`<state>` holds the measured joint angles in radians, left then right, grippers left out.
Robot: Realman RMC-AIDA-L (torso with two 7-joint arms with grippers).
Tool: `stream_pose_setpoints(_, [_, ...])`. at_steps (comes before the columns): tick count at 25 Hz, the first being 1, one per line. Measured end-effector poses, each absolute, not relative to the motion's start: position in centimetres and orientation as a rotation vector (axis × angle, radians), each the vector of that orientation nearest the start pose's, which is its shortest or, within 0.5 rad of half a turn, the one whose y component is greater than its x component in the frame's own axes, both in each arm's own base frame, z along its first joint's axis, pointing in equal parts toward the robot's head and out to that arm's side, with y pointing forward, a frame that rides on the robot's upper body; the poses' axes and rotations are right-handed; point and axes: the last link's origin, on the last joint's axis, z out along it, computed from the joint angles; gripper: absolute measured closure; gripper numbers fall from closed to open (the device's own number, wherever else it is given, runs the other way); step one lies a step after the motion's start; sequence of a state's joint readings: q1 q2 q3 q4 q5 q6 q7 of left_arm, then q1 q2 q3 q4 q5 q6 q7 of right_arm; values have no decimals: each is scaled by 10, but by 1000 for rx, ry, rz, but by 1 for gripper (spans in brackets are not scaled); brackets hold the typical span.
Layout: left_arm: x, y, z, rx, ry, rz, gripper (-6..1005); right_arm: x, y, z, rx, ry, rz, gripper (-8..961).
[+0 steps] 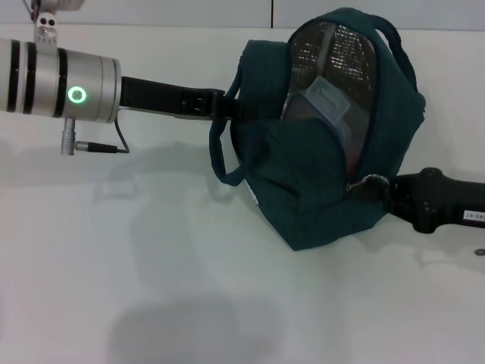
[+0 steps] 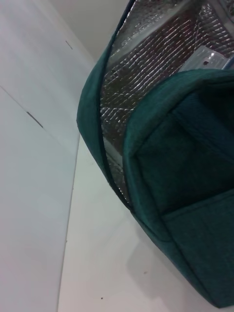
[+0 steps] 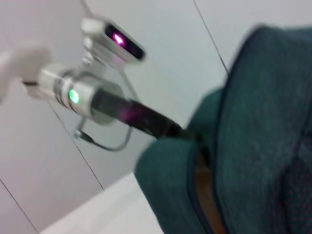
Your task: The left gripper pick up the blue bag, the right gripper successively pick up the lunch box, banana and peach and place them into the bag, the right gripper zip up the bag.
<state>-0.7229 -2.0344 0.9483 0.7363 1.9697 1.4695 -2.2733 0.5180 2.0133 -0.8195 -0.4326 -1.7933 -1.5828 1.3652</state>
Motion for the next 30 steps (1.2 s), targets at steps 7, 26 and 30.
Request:
stream_pose_setpoints(7, [-184,383,-4,-2683,-1444,-582,874,259,306,5,-2698,599,1053,941])
stream_pose_setpoints(26, [-182,379,11,-2680,-1130,-917,810,218,327,-10,-2822,423,1072,938])
stream_pose_setpoints(30, [-204,368,30,-2565,-1032,-1085,709,211,329,-3,-2793,393,1135,937])
